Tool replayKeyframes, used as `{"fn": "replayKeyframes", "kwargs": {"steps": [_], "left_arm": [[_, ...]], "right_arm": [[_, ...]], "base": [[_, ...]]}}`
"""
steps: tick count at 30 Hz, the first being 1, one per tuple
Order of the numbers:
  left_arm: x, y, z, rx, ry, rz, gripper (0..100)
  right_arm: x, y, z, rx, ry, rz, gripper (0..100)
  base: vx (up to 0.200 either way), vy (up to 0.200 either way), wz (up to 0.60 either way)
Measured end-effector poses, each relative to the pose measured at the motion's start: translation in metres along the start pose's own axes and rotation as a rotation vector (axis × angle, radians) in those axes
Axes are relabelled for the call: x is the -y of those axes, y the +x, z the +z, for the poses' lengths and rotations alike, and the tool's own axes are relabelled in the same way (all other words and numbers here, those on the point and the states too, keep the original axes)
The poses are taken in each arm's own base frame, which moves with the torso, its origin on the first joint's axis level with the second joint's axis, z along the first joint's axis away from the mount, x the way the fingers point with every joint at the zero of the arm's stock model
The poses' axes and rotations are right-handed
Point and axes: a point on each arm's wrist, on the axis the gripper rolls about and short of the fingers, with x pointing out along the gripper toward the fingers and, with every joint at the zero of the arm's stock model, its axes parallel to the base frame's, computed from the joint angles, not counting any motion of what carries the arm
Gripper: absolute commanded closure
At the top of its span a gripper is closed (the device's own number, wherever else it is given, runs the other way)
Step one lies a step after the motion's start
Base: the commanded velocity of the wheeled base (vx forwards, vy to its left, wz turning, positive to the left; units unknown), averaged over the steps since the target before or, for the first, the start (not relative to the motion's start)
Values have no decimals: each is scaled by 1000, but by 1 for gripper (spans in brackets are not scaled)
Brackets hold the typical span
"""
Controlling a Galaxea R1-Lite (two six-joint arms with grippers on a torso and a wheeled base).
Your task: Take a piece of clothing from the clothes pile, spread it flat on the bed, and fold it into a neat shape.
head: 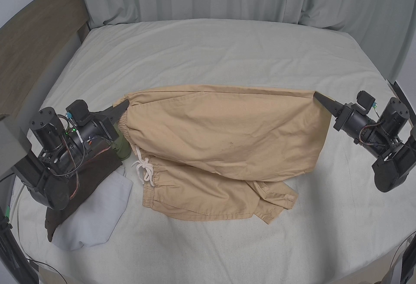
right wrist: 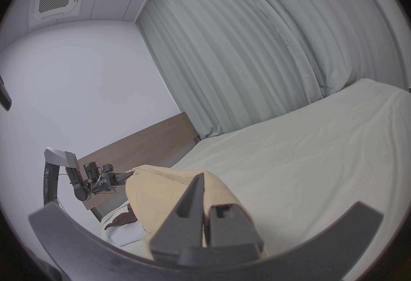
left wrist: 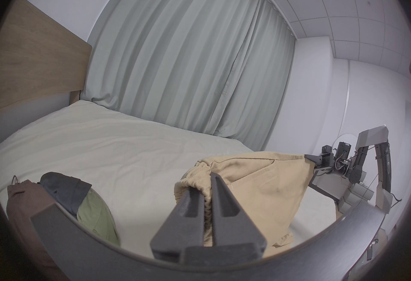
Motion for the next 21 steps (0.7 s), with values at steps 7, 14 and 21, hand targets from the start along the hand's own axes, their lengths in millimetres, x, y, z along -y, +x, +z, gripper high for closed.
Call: {"fn": "replayKeyframes", "kwargs": {"steps": [7,14,21], "left_arm": [[-7,11,-1,20,-14,0,100],[-15,25,-9,31,-16,15,100],[-26,42,-17,51,-12,26,100]], "right_arm": [[18,17,-4,22,-11,-13,100],[37,30,-12,33,-15,-25,100],[55,47,-20,52,-30,-24,100]], "base": [[0,0,0],[0,0,0],[0,0,0]]}}
